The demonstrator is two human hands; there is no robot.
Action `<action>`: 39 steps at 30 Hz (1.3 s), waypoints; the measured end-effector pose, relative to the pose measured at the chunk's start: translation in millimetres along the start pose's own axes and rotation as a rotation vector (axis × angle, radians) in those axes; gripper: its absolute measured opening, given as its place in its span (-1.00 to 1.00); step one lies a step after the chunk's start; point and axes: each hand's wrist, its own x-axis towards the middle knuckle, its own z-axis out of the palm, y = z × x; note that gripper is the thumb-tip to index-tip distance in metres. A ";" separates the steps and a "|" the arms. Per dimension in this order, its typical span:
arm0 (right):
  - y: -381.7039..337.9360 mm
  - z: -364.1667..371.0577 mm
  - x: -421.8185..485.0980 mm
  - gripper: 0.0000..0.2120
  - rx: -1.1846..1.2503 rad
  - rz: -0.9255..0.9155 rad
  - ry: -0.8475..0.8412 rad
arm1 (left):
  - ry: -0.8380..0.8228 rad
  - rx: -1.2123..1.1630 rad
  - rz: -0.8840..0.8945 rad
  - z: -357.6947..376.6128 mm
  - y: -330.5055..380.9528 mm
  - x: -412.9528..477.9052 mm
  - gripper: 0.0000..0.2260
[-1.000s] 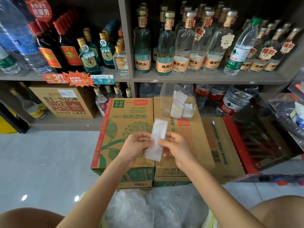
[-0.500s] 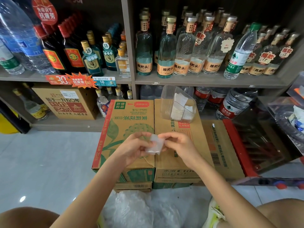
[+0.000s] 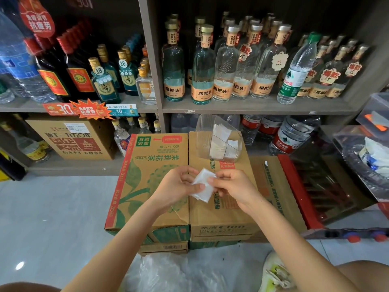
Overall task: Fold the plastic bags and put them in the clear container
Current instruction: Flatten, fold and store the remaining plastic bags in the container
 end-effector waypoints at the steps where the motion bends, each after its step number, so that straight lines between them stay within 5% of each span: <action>1: -1.5 -6.1 1.0 -0.99 -0.015 -0.007 0.008 | -0.021 0.001 0.014 2.3 2.1 4.4 -0.73; 5: -13.8 -40.7 9.5 -0.98 -0.052 -0.030 0.101 | -0.011 -0.005 0.083 11.4 13.9 26.5 -0.75; 11: -37.0 -91.4 45.5 -0.95 -0.090 -0.032 0.214 | 0.436 0.097 0.131 12.7 35.4 78.1 -0.70; 19: -44.3 -110.8 112.7 -0.90 -0.289 0.012 0.214 | 0.151 -0.112 0.016 17.1 35.1 129.1 -0.22; 32: -17.0 -74.9 113.8 -0.86 -1.154 -0.262 0.505 | 0.153 -0.153 0.212 11.2 5.6 97.3 -0.28; 39: 5.3 -72.8 102.1 -0.79 -1.047 -0.469 0.612 | 0.163 -0.178 0.244 11.9 -1.0 88.9 -0.29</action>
